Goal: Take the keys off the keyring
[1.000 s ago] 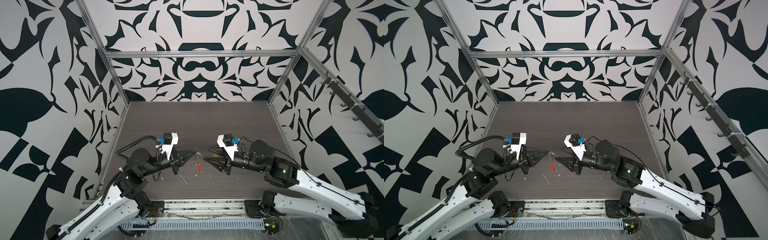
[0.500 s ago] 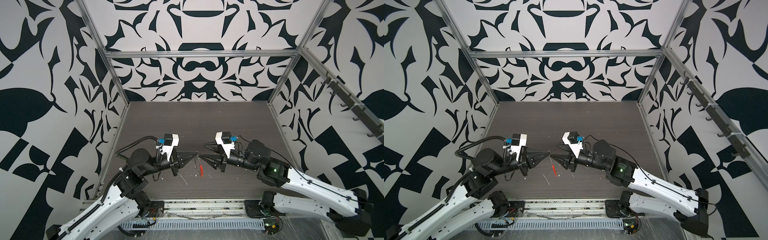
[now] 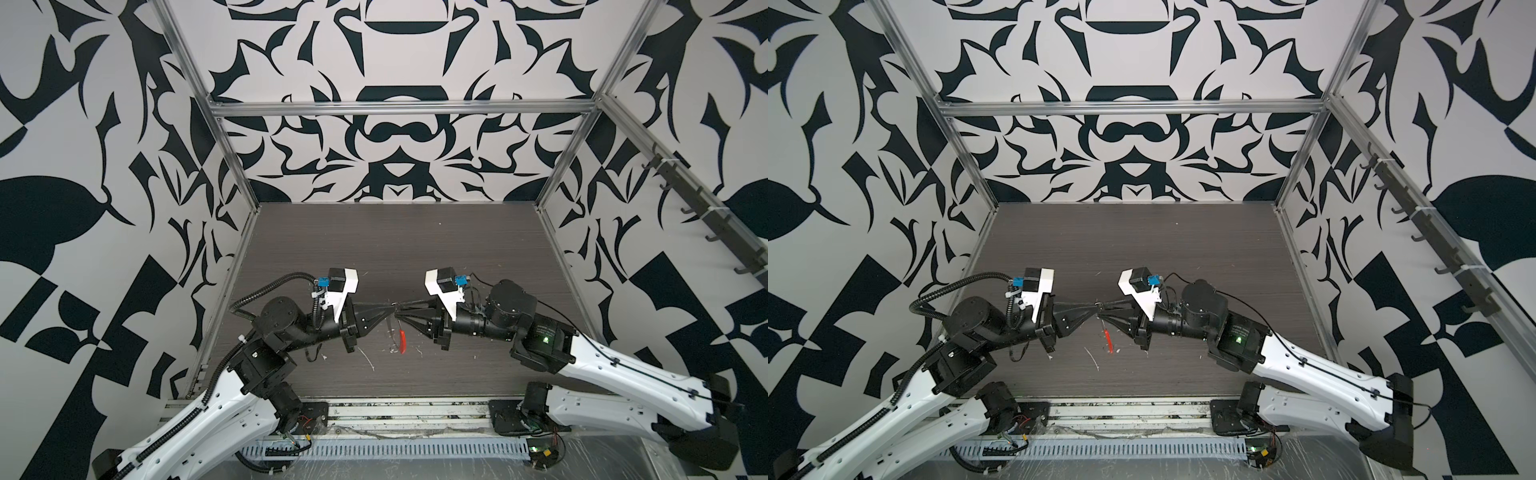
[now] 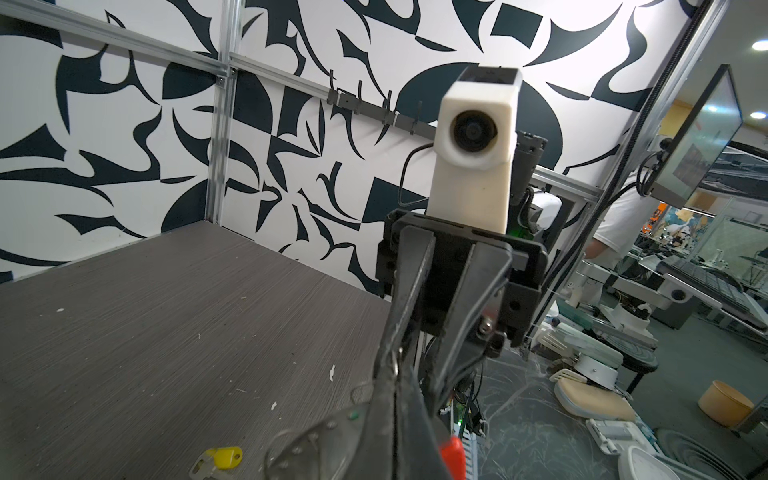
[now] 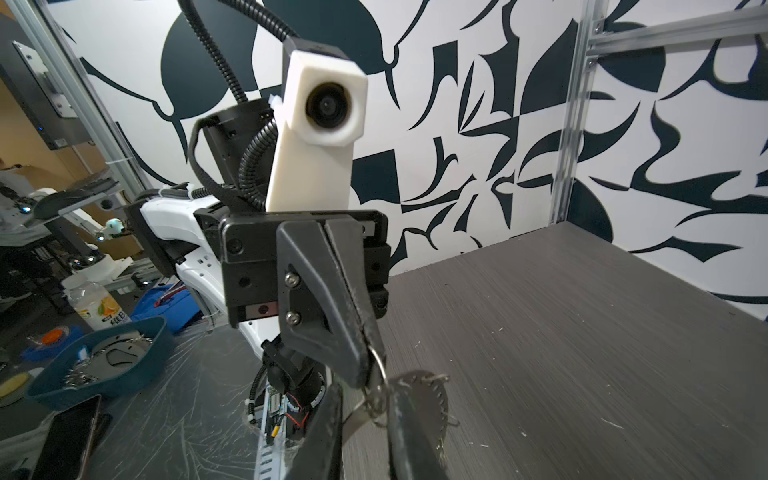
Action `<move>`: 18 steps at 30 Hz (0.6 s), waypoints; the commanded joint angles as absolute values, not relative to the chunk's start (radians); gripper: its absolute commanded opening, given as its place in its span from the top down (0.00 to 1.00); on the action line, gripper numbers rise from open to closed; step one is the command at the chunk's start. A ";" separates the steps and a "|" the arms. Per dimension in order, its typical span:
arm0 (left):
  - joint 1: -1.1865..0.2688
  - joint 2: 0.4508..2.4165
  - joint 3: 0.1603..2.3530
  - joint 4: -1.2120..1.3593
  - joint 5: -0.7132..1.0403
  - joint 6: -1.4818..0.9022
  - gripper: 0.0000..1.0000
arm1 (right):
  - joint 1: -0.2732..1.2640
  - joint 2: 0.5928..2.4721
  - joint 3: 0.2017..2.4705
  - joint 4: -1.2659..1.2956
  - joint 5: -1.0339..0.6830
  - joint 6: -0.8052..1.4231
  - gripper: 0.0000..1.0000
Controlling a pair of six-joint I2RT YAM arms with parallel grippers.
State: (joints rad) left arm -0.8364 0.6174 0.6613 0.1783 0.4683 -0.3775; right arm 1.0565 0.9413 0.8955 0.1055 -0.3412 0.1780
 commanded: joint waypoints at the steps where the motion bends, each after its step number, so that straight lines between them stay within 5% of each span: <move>1: -0.838 0.615 0.655 0.221 0.479 -0.387 1.00 | 1.060 0.931 0.913 0.129 -0.356 0.174 0.87; 6: -0.838 0.619 0.660 0.217 0.479 -0.388 1.00 | 1.060 0.933 0.926 0.099 -0.353 0.172 0.99; 13: -0.838 0.628 0.674 0.183 0.477 -0.390 1.00 | 1.058 0.940 0.968 0.018 -0.346 0.170 1.00; 18: -0.838 0.613 0.700 0.086 0.448 -0.384 0.66 | 1.046 0.945 1.035 -0.135 -0.384 0.148 1.00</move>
